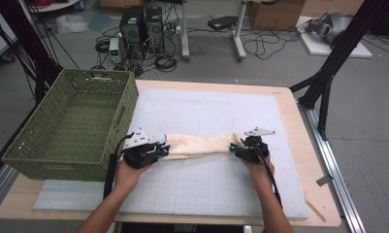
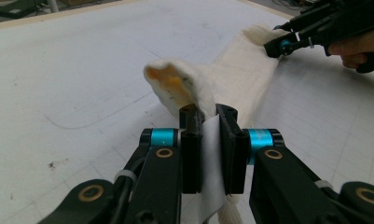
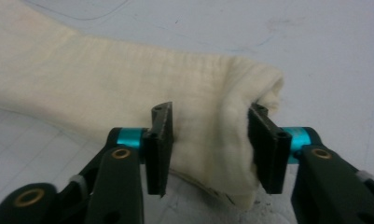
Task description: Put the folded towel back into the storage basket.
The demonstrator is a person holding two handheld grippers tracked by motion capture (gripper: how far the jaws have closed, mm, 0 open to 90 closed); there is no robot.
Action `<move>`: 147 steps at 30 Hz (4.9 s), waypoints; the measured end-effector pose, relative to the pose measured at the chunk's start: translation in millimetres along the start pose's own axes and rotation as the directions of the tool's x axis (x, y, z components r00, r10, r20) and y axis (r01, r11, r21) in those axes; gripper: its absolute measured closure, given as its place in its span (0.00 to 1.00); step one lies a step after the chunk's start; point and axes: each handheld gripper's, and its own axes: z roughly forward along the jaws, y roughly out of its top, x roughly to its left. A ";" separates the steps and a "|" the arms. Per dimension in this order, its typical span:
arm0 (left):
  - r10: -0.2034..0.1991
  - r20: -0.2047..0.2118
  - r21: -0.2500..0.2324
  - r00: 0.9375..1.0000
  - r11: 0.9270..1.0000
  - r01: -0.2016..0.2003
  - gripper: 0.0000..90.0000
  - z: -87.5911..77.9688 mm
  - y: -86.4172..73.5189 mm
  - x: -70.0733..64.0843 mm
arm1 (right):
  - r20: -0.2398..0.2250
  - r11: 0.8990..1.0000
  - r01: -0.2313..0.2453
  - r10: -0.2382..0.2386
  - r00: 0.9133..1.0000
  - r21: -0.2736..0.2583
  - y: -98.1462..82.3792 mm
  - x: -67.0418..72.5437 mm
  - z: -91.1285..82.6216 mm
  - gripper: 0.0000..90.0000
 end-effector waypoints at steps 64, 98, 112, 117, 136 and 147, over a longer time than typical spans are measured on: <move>0.004 -0.145 -0.348 0.989 0.936 -0.055 0.91 -125.8 50.7 -3.3 | -0.117 0.902 0.186 -0.249 0.961 -0.390 133.5 51.3 -40.2 0.91; -0.086 -0.289 -0.413 0.953 0.910 -0.043 0.91 -199.0 32.5 12.8 | -0.170 0.859 0.274 -0.376 0.911 -0.432 231.6 135.5 12.6 0.91; -0.098 -0.365 -0.399 0.926 0.915 -0.060 0.91 -217.7 27.2 16.8 | -0.175 0.859 0.288 -0.389 0.904 -0.423 259.7 173.8 41.1 0.91; -0.107 -0.379 -0.401 0.919 0.914 -0.059 0.91 -223.5 24.5 18.6 | -0.180 0.858 0.287 -0.391 0.903 -0.427 270.2 188.2 51.2 0.91; -0.159 -0.432 -0.409 0.888 0.912 -0.036 0.91 -245.8 10.8 27.4 | -0.206 0.850 0.313 -0.427 0.881 -0.424 295.4 238.7 87.9 0.91; -0.174 -0.465 -0.389 0.868 0.921 -0.024 0.91 -253.2 5.4 34.7 | -0.205 0.851 0.340 -0.445 0.872 -0.401 308.7 269.7 115.2 0.91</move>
